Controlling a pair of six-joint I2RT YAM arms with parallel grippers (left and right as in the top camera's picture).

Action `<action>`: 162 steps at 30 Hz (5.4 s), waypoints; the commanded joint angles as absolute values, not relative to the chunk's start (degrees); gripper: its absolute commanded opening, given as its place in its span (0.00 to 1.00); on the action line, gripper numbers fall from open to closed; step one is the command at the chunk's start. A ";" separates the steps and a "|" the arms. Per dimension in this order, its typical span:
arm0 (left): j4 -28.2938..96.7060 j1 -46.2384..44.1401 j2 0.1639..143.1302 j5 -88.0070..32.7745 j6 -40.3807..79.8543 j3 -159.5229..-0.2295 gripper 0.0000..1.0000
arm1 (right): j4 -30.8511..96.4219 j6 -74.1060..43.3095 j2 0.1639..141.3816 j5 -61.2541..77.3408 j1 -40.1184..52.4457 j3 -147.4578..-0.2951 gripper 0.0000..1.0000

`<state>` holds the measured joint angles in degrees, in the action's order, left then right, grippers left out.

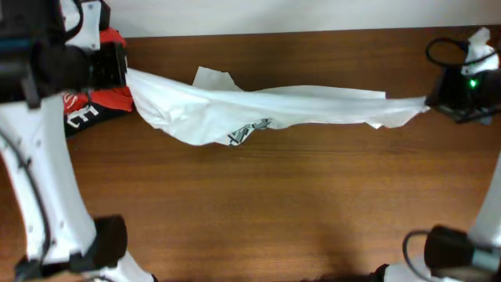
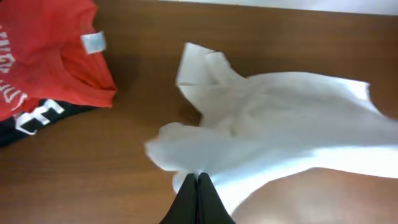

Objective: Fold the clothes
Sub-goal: 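Lift the shirt with both grippers and shake it out in the air, then lay the shirt flat on the table and open both grippers, then move both grippers to the shirt's bottom hem corners and grasp them, then fold the bottom hem upward toward the collar with both grippers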

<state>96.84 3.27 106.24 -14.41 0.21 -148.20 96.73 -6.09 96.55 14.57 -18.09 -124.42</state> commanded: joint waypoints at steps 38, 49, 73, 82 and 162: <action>45.93 -9.10 124.99 -6.31 -17.10 -87.05 0.47 | 91.05 -9.28 91.29 6.81 -18.72 -97.65 0.99; 45.95 -2.96 125.67 17.02 -0.69 -87.35 0.01 | 91.02 -9.28 91.29 6.81 -18.72 -97.65 0.99; 86.85 3.09 86.78 0.75 10.90 -109.84 0.99 | 96.09 -12.53 85.60 9.13 -11.42 -97.65 0.99; 88.97 3.09 64.05 -22.02 10.68 -72.88 0.99 | 84.40 -18.52 77.21 9.87 3.40 -73.89 0.99; 47.13 3.09 74.32 6.13 31.22 -53.63 0.01 | 47.99 -26.33 93.60 7.11 -9.80 -65.95 0.04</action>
<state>48.95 2.70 71.66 1.28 31.11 -52.95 49.58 -26.89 94.72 9.61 -9.65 -65.10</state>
